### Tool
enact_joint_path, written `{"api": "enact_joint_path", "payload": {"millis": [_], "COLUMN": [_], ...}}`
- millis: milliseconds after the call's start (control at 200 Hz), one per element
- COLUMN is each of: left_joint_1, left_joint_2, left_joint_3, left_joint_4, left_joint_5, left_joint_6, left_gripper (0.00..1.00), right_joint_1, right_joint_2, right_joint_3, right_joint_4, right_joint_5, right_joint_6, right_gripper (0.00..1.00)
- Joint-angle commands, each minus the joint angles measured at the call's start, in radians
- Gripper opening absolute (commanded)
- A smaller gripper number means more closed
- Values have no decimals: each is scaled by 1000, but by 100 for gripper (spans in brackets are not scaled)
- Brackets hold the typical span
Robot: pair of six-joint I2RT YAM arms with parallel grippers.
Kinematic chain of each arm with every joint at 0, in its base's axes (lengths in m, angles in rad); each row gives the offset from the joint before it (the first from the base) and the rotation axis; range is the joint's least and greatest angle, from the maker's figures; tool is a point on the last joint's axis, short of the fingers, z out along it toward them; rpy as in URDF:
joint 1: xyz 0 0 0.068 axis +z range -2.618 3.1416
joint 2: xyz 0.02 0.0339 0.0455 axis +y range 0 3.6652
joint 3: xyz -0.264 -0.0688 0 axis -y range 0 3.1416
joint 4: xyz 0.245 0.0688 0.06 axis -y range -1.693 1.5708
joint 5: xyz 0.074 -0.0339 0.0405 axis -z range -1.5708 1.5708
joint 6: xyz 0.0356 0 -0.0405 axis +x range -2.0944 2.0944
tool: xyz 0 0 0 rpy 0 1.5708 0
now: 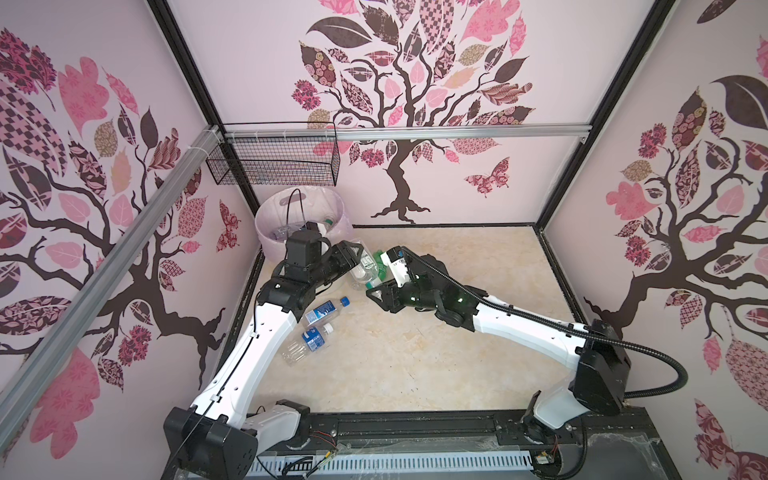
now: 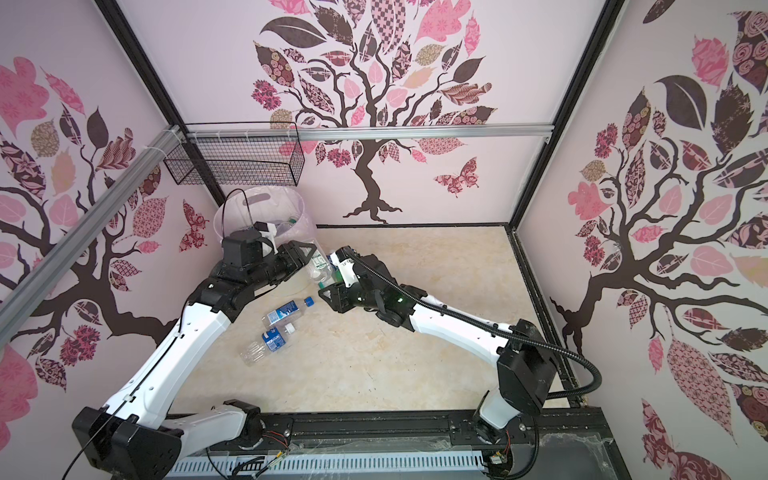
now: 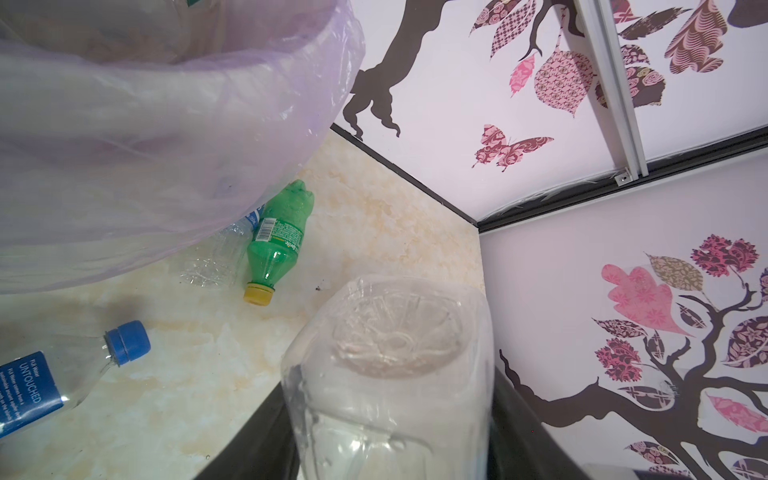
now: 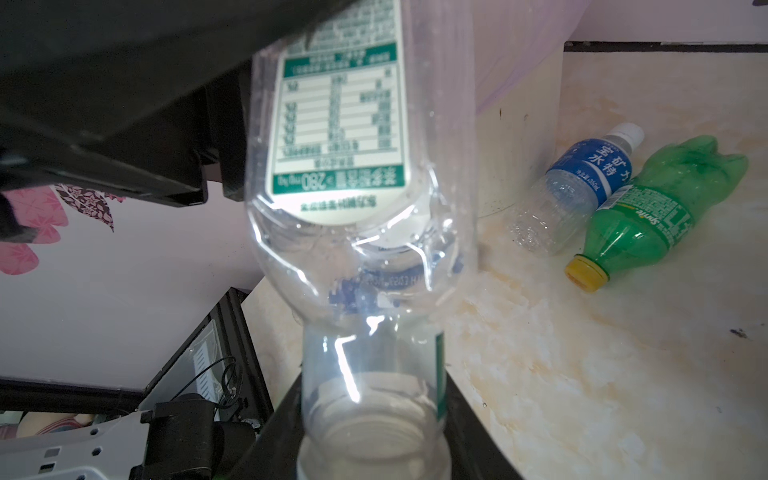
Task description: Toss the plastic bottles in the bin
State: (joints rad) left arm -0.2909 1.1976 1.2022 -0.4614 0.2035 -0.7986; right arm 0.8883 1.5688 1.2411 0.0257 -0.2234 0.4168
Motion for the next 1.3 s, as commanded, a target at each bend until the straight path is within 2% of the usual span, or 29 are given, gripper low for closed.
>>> {"api": "enact_joint_path", "payload": {"millis": [0,45,125,340,895,1215,1295], "left_joint_1": [-3,-2,-2,-2,-2,-4,-4], "left_joint_2": [-7,-4,-3,11,-7,-14,-16], "left_joint_3": [-4,0,8,14,-6,-15,-18], "left_joint_4": [-3,-2,-9,-5,12,23,22], "left_joint_5": [-23,-23,-32,-27,1,16,18], "left_joint_6": [21,22,25,24,-2,-18,-19], "left_gripper": [40,39,38,33,32,33,33], "right_joint_1": [-4,-5,-5,-8,-27,-28,-27], "right_joint_2": [-34,-37,-47,-57,-5,72,82], "right_joint_3": [40,37,25,6,6,51,56], "right_joint_4": [6,1,1,9,68,62,65], "right_joint_5": [-2,3,9,14,-47,-114,-122], "right_joint_6": [-17,-19,-23,-24,-2,0,0], "right_gripper": [51,57,61,64,69,69,66]}}
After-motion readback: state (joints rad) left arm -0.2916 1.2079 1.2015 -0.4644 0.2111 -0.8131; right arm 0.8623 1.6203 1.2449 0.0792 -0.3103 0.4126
